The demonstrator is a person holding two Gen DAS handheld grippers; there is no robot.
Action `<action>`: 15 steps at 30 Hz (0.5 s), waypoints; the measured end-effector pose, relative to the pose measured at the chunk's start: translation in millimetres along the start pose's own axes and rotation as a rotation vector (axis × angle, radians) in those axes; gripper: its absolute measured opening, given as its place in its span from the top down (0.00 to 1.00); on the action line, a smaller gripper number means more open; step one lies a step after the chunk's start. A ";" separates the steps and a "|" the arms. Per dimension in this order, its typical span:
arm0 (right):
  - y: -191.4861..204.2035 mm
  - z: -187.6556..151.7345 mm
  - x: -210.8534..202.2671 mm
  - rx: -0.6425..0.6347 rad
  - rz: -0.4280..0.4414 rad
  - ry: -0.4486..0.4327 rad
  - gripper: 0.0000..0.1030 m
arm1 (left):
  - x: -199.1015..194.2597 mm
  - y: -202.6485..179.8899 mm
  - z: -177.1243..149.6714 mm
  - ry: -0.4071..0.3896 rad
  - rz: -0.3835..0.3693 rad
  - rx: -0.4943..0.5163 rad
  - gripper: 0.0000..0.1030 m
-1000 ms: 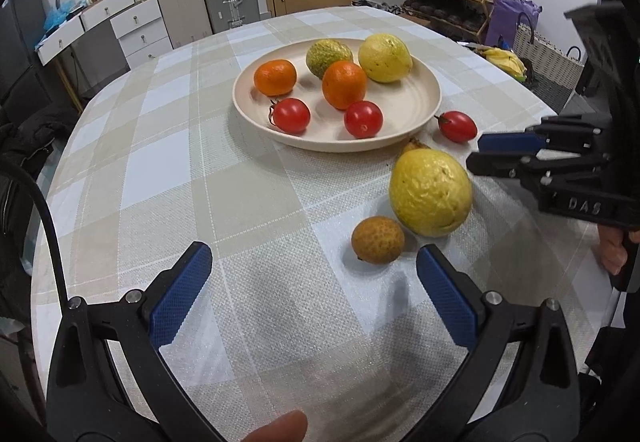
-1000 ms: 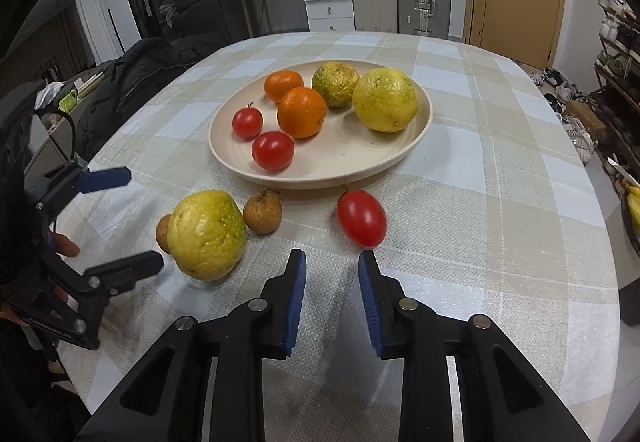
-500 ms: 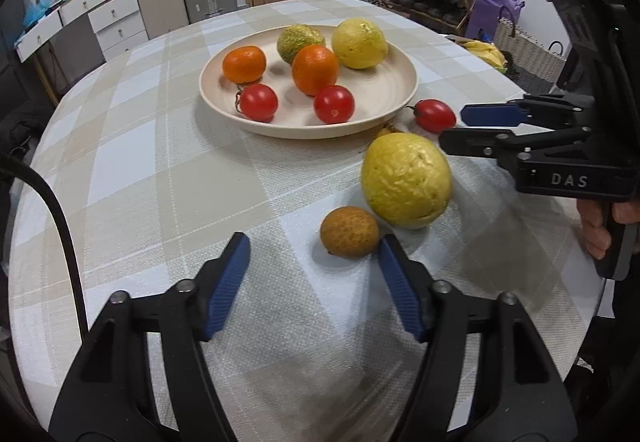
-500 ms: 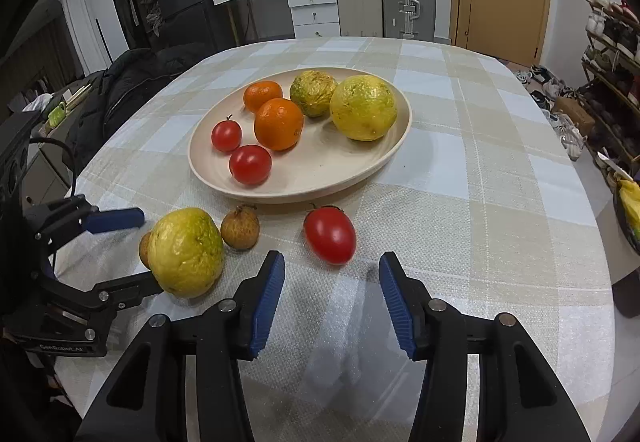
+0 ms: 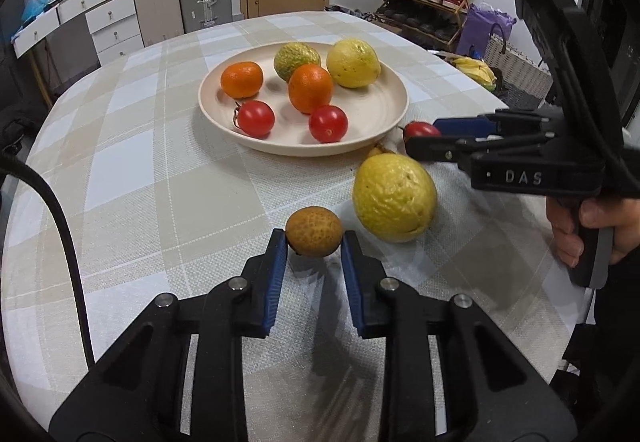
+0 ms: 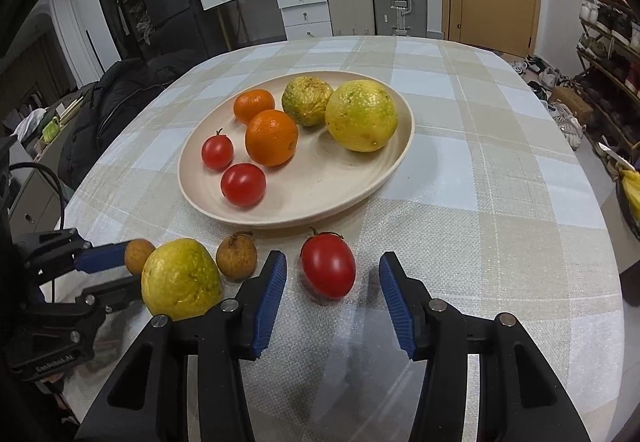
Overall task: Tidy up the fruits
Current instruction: 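Grasp the small brown round fruit with the left tool while the right tool lifts the tomato, then carry the brown fruit and red tomato over the cream plate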
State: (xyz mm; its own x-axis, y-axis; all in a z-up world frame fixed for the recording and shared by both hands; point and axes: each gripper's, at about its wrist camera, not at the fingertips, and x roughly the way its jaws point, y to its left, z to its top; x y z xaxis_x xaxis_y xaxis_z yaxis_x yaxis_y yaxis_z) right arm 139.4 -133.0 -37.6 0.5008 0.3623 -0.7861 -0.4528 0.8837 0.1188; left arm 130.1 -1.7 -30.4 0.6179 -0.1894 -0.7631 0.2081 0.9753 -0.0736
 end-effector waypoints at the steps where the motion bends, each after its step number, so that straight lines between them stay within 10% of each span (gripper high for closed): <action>1: 1.2 -0.5 0.6 -0.009 -0.002 0.002 0.56 | -1.4 1.4 0.4 -0.007 0.000 -0.007 0.76; 5: 7.0 -2.6 2.2 -0.038 -0.007 0.009 0.73 | -7.3 6.7 2.6 -0.031 -0.004 -0.034 0.76; 15: 15.3 -4.9 -4.7 -0.063 0.025 -0.016 0.74 | -18.1 15.4 5.3 -0.078 0.008 -0.072 0.76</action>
State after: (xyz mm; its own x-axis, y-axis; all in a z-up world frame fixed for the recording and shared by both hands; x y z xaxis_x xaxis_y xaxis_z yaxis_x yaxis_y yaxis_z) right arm 126.5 -122.6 -35.1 0.5003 0.3892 -0.7735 -0.5104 0.8542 0.0997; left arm 126.2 16.2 -14.3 0.6772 -0.1871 -0.7116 0.1497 0.9819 -0.1157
